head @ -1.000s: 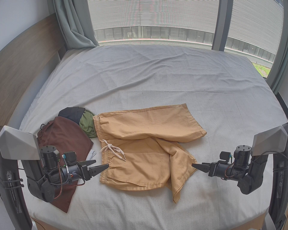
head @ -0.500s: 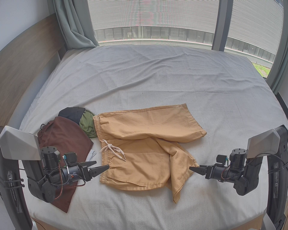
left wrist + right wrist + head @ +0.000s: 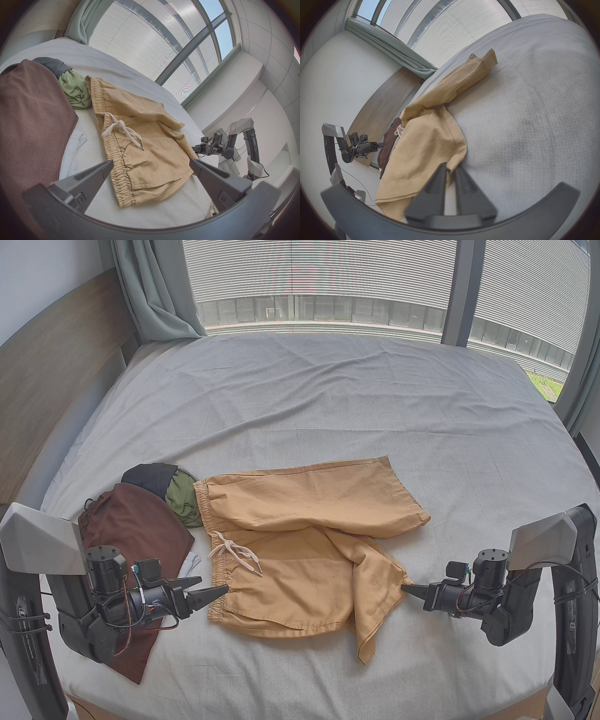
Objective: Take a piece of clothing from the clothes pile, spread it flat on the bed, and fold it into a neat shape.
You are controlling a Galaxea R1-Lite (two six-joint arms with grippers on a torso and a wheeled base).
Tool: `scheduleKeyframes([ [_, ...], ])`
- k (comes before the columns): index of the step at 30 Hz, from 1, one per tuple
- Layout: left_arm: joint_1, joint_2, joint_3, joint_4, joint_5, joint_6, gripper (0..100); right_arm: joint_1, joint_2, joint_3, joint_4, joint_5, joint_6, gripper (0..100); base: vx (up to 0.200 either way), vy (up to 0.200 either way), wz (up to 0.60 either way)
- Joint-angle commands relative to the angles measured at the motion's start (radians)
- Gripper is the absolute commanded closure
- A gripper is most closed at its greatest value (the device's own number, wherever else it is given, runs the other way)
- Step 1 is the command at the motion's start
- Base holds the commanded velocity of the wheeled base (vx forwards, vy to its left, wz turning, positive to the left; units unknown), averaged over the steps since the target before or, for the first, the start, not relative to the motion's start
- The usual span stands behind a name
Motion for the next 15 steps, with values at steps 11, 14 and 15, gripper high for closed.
scheduleKeyframes([
  [11, -0.01, 0.016, 0.002, -0.002, 0.002, 0.003, 0, -0.106, -0.058, -0.065, -0.001, -0.007, -0.002, 100, 0.0, 0.0, 0.0],
  [14, -0.01, 0.018, 0.002, -0.002, 0.002, 0.003, 0, -0.117, -0.052, -0.088, -0.001, -0.01, -0.002, 100, 0.0, 0.0, 0.0],
  [15, -0.012, 0.019, 0.002, -0.002, 0.002, 0.003, 0, -0.121, -0.049, -0.102, -0.001, -0.016, -0.005, 100, 0.0, 0.0, 0.0],
])
